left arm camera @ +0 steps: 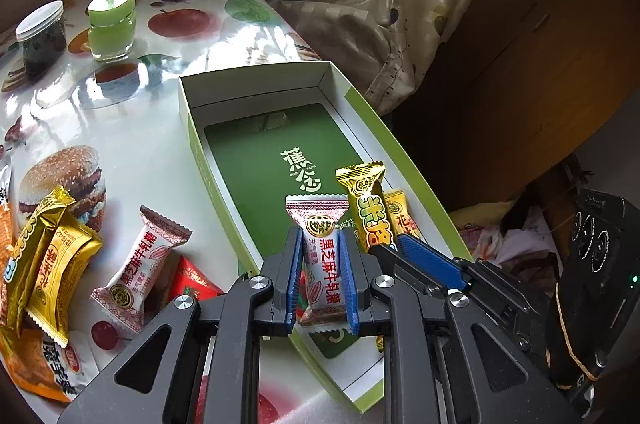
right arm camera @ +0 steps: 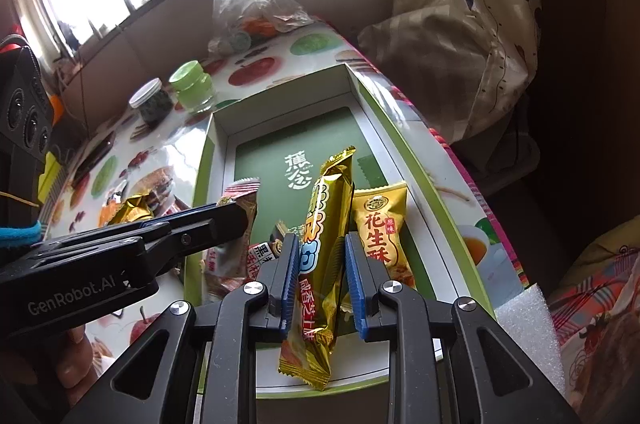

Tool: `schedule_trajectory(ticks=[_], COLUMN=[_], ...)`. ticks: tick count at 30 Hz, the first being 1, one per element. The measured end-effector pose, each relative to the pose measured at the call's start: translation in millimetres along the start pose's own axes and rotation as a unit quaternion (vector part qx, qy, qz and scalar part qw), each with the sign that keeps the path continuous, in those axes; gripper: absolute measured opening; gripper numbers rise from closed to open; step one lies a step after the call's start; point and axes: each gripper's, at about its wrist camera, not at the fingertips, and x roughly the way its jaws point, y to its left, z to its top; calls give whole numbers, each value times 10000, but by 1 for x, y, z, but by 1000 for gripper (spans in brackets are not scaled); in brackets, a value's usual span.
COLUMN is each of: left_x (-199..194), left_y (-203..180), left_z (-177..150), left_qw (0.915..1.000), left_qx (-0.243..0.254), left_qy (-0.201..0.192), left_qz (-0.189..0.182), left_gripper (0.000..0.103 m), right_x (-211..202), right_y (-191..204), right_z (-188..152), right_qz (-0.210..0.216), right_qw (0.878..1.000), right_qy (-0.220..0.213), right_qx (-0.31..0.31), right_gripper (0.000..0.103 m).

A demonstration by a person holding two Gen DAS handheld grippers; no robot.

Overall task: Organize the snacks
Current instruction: 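Carry the gold bar and white candy in both grippers over the green box, then lower the gold bar into the box with the right gripper while the left releases the white candy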

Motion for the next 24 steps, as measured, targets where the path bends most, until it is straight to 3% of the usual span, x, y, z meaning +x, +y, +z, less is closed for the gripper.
schedule_trajectory(ticks=[8, 15, 16, 19, 24], left_x=[6, 4, 3, -2, -8], left_y=[0, 1, 2, 2, -1], left_z=[-1, 0, 0, -1, -1], left_qw=[10000, 10000, 10000, 10000, 9999], left_qx=[-33, -64, -77, -67, -36], left_qy=[62, 14, -3, -57, -97], left_qz=[32, 48, 22, -16, -5], left_gripper=[19, 20, 22, 41, 41], right_x=[2, 0, -1, -4, -15], right_y=[-5, -5, -4, -5, -4], right_z=[-1, -2, -2, -2, -6], right_qz=[38, 29, 15, -31, -107], right_qw=[10000, 10000, 10000, 10000, 9998], right_qy=[11, -20, -30, -65, -157], right_qx=[70, 86, 75, 60, 82], right_gripper=[23, 30, 31, 33, 35])
